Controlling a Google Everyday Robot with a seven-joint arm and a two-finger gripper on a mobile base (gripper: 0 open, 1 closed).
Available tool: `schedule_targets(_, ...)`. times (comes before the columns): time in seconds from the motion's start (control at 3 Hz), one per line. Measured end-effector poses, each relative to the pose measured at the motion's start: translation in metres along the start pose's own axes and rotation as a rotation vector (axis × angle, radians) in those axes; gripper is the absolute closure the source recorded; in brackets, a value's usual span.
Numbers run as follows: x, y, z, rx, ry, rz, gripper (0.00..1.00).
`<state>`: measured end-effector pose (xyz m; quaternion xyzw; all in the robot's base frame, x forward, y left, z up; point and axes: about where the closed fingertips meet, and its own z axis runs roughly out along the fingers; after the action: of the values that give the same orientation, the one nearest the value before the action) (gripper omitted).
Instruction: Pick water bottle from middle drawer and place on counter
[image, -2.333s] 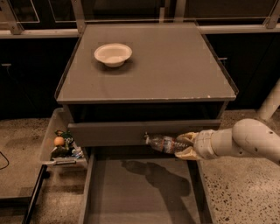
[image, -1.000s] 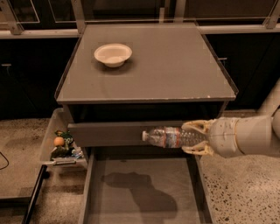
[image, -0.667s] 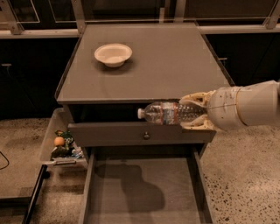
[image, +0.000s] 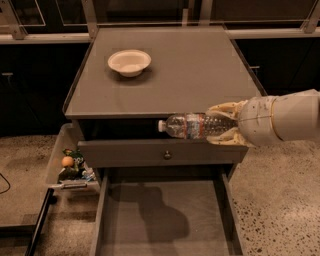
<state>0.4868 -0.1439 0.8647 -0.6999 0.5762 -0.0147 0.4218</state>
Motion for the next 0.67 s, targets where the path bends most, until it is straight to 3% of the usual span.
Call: schedule_targets(0.67, 0.004, -0.08, 0.013, 0.078, -0.096, -0.009, 1.0)
